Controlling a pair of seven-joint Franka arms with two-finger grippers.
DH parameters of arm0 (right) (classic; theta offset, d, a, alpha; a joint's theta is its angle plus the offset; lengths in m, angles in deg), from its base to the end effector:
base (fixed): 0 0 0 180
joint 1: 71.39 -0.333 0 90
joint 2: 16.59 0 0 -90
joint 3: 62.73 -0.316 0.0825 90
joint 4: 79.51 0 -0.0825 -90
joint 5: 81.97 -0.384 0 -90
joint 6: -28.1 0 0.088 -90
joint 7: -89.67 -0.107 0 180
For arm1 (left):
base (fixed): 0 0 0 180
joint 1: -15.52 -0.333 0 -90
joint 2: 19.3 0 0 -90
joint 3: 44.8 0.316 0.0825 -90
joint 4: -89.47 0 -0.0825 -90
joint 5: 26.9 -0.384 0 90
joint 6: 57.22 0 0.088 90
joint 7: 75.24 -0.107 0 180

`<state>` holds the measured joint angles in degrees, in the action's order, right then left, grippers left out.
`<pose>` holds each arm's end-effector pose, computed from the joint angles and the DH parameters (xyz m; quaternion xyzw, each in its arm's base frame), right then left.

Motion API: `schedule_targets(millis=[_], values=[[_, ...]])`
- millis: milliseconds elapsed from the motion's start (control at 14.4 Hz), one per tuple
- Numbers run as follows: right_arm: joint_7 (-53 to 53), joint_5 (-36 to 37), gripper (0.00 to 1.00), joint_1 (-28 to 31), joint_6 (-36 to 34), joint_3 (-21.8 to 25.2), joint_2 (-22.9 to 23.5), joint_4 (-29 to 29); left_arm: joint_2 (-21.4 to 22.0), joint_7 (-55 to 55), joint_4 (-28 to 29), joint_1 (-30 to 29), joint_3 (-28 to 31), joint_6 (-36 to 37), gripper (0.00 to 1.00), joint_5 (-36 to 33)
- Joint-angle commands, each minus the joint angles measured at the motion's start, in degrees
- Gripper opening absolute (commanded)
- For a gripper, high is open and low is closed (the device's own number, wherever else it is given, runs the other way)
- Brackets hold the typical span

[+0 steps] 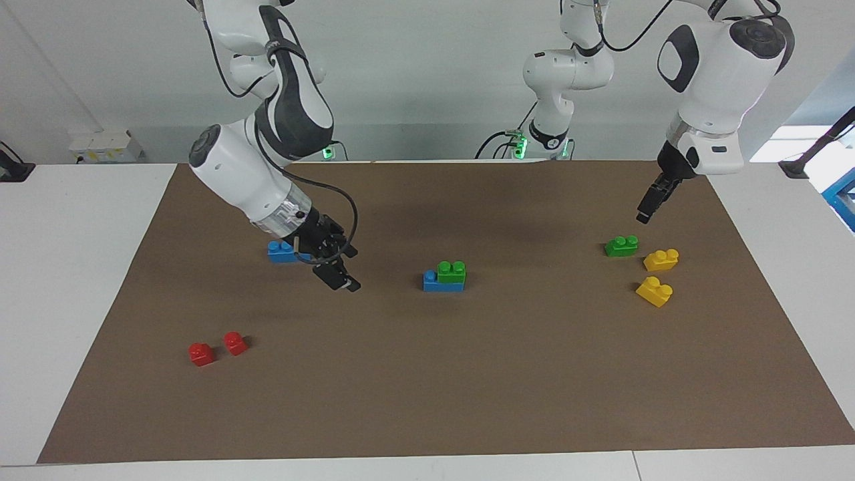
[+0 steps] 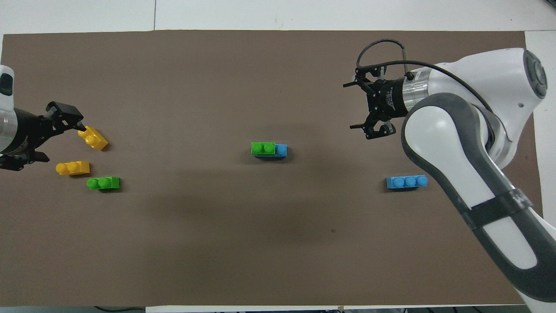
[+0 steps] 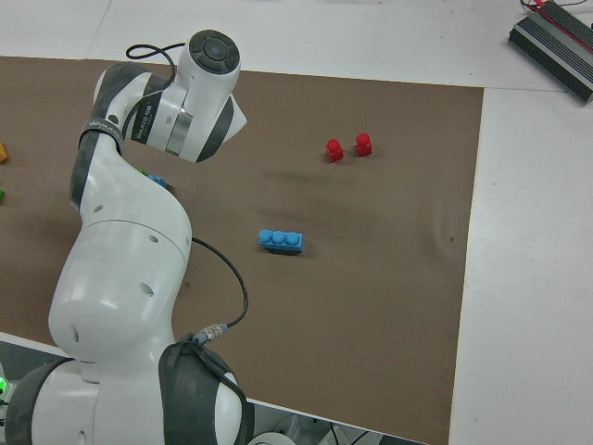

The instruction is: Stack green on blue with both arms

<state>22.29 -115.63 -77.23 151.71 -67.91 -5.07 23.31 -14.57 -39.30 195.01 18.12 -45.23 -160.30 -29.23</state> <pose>0.6193 0.1399 0.4587 -0.7718 0.5743 0.1061 0.2514 0.5404 -0.0253 0.5604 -0.9598 -0.2791 -0.0254 0.0124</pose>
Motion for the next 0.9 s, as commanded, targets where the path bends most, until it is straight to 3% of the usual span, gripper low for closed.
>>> schedule_targets(millis=[0,348,696,835], values=[[5.93,5.16,1.00,2.76,-4.95,-0.36,-3.86,0.28,0.72,-12.43,-2.08,-0.84,-0.28,4.72,1.00,0.84],[17.50,13.70,1.00,5.49,-13.73,-0.36,-11.16,0.28,1.24,-31.95,-4.11,-1.98,-0.63,7.99,1.00,0.31],[34.57,18.44,1.00,9.53,-23.05,-0.10,-18.54,-0.77,0.46,-33.74,-7.61,-2.16,-0.71,8.59,1.00,0.75],[39.49,22.04,1.00,9.63,-26.05,-0.18,-21.26,-1.22,0.02,-33.65,-10.59,-2.16,-0.71,13.58,1.00,1.36]])
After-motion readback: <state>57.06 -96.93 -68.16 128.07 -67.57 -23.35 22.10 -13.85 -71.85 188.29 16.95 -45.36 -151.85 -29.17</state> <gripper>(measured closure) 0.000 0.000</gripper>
